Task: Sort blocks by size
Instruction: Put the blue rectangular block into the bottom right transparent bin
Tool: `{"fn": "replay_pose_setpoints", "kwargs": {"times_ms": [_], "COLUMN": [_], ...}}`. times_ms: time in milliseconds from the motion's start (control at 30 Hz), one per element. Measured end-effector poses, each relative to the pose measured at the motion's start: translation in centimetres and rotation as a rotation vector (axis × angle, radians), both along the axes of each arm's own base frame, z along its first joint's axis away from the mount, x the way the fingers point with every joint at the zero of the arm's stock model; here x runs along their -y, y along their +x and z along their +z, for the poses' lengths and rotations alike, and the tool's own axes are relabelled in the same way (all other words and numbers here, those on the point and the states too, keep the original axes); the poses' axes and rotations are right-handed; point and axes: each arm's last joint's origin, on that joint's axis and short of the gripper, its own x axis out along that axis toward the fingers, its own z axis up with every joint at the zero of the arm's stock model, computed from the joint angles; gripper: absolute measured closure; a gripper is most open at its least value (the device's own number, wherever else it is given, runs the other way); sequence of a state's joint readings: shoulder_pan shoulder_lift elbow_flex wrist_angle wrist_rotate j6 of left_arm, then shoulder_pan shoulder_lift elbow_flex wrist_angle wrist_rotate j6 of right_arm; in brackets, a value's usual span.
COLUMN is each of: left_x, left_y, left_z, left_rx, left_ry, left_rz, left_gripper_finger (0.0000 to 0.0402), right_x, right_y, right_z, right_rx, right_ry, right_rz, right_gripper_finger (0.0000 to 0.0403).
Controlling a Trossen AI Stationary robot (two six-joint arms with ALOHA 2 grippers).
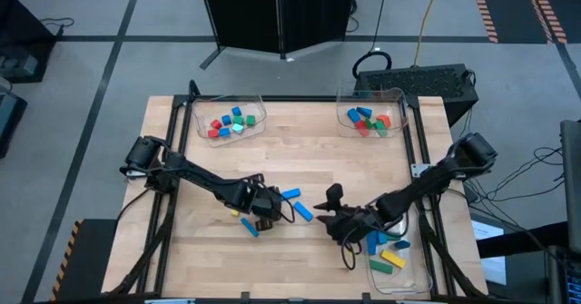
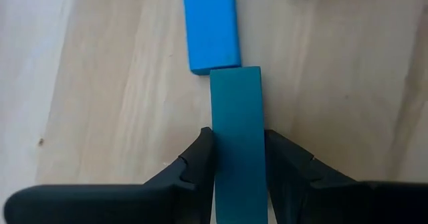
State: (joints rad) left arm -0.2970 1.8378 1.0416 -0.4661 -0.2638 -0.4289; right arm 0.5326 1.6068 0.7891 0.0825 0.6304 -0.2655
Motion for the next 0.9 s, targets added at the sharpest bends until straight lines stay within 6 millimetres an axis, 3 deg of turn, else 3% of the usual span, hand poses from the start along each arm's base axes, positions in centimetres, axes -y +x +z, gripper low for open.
{"fn": "replay_pose_setpoints", "kwargs": {"times_ms": [200, 400, 533, 900], "left_x": [0.8, 1.6, 1.8, 0.5], "left_y": [0.2, 0.3, 0.6, 2.0], "left_z": [0.4, 2.6, 3.8, 4.7], "left_rx": [0.026, 0.138, 0.217, 0.326], "left_ry": [-0.066, -0.101, -0.150, -0.262], "left_rz": [-0.090, -0.207, -0.239, -0.275], "left_gripper_finger": [0.0301, 0.0301, 0.0301, 0.0301], "right_x": [-0.2, -0.6, -0.9, -1.5], "right_y": [1.4, 2.2, 2.7, 4.4], "right_z": [-1.6, -2.9, -3.0, -2.3], "right_rx": [0.006, 0.019, 0.072, 0.115], "right_ry": [-0.131, -0.196, -0.210, -0.258], "right_rz": [0.089, 0.135, 0.154, 0.185], "right_gripper_finger": [0.0228, 0.0227, 0.0227, 0.0227]}}
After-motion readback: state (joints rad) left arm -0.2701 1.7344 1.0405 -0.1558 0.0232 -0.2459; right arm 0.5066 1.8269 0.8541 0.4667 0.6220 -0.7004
